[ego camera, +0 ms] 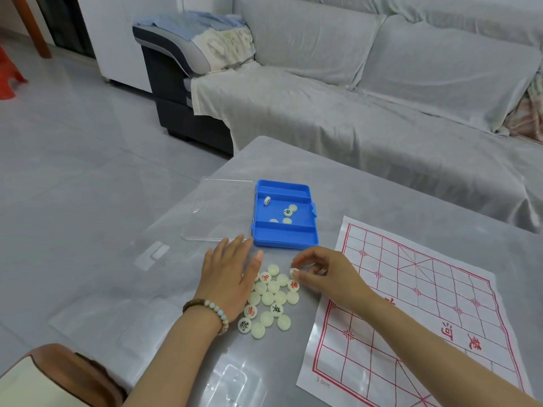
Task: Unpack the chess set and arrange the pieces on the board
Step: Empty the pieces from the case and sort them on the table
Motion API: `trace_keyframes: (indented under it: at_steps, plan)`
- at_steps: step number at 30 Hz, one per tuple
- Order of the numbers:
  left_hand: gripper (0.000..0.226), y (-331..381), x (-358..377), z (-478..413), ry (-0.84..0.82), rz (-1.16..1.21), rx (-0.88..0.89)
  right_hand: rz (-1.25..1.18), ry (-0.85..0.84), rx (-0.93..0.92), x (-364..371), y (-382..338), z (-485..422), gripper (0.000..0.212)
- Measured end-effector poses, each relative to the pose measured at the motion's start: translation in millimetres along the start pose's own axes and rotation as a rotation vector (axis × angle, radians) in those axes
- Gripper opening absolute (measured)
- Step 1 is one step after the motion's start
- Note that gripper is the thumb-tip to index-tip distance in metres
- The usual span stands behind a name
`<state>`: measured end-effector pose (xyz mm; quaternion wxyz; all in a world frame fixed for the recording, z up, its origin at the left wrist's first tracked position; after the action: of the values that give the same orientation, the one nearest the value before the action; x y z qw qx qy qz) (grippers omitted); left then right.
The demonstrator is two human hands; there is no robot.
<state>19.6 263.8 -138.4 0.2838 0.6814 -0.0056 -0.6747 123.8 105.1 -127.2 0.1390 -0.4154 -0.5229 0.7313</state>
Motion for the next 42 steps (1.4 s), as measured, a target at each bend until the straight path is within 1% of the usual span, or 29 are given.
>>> trace_keyframes:
  at_steps: [2,4,6,7,8,9,12,13,16,17,19,22,23,26,30,33,35,38,40,42]
  plan:
    - [0.062,-1.9,0.7,-1.7,0.01,0.005,-0.008,0.012,0.005,-0.012,-5.0,-4.5,-4.3,0.014]
    - [0.063,-2.9,2.6,-3.8,0.025,0.002,-0.005,0.04,0.095,-0.069,-18.5,-14.1,-12.8,0.011]
    - [0.076,-1.6,5.0,-5.9,0.034,-0.01,0.011,0.108,0.176,-0.121,-29.9,-24.7,-26.3,0.013]
    - [0.084,-0.7,6.0,-7.0,0.037,-0.016,0.019,0.164,0.187,-0.135,-32.9,-28.9,-35.8,0.016]
    - [0.088,-0.1,6.6,-8.3,0.039,-0.019,0.02,0.234,0.175,-0.147,-33.7,-32.8,-46.6,0.019]
    - [0.087,-0.6,6.9,-9.7,0.043,-0.016,0.015,0.313,0.148,-0.16,-33.1,-35.9,-58.8,0.021]
    - [0.069,-2.6,6.9,-14.2,0.039,-0.008,0.002,0.57,0.04,-0.179,-28.6,-38.8,-97.3,0.026]
    - [0.069,-3.4,6.9,-15.1,0.038,-0.009,0.001,0.638,-0.001,-0.169,-26.9,-37.8,-108.8,0.028]
    - [0.085,-5.9,5.4,-16.4,0.048,-0.002,-0.006,0.764,-0.105,-0.142,-20.5,-30.6,-133.3,0.03]
    - [0.088,-7.1,4.9,-17.1,0.051,-0.002,-0.011,0.784,-0.118,-0.143,-19.2,-28.6,-137.7,0.03]
    - [0.091,-8.6,3.2,-18.0,0.057,0.001,-0.012,0.783,-0.111,-0.157,-19.2,-25.1,-142.2,0.027]
    - [0.111,-9.5,2.2,-19.0,0.06,-0.012,-0.008,0.728,-0.06,-0.197,-22.8,-21.1,-143.6,0.022]
    - [0.113,-10.6,2.7,-19.4,0.062,-0.015,-0.011,0.722,-0.047,-0.209,-23.5,-20.6,-143.6,0.022]
    - [0.106,-11.4,3.3,-20.0,0.068,-0.01,-0.005,0.734,-0.001,-0.243,-23.5,-19.4,-143.0,0.024]
    - [0.11,-10.7,2.9,-19.8,0.065,-0.021,0.0,0.715,0.038,-0.251,-22.0,-18.3,-142.0,0.026]
    - [0.095,-9.9,3.3,-19.5,0.05,-0.012,-0.001,0.676,0.068,-0.243,-24.5,-22.3,-136.6,0.026]
    - [0.092,-9.5,3.6,-18.7,0.042,-0.017,-0.001,0.611,0.126,-0.276,-27.8,-33.9,-125.4,0.024]
    - [0.092,-9.2,2.6,-16.8,0.054,-0.004,0.002,0.378,0.225,-0.345,-29.2,-59.6,-90.4,0.021]
    - [0.092,-9.1,2.1,-14.9,0.065,0.009,0.006,0.269,0.169,-0.345,-17.7,-66.3,-61.1,0.021]
    - [0.091,-9.4,1.8,-13.6,0.073,0.023,0.006,0.265,0.098,-0.322,-2.7,-59.6,-37.0,0.022]
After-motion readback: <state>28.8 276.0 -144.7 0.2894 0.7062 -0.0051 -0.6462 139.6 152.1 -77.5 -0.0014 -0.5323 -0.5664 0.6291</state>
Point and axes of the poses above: each hand's wrist, its own z-axis away from the middle knuckle, its own x-axis out of the palm, y = z × x, the point moved 6 cm from there along -z, towards the middle knuckle, and after that the axes turned 9 degrees about -z, right-handed, at the moved point
